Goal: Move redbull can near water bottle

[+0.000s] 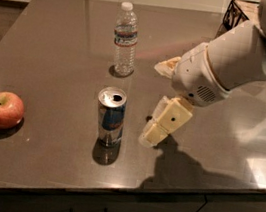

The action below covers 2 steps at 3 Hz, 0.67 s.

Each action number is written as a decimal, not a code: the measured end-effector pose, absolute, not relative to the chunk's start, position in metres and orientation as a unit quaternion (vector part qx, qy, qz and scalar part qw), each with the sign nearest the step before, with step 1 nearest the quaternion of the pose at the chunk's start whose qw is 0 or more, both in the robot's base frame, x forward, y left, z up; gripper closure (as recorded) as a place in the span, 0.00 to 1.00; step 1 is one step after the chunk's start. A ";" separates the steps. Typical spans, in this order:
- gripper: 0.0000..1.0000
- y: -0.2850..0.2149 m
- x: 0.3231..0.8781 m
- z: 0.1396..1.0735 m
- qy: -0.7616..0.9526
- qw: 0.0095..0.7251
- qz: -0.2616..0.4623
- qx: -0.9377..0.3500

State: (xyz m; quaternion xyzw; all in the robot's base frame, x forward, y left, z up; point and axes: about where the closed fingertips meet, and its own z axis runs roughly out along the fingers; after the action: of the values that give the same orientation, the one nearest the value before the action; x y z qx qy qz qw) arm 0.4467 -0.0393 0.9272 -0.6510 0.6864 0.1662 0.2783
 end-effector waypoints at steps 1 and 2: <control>0.00 -0.009 0.440 0.920 0.665 0.282 0.182 -0.667; 0.00 0.015 0.432 0.914 0.646 0.280 0.191 -0.684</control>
Offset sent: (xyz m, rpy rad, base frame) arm -0.0224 0.0806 -0.0233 0.0430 0.0029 0.1687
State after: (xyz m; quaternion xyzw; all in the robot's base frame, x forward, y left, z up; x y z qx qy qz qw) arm 0.4318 0.0153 0.9141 -0.6836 0.6464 0.1915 0.2797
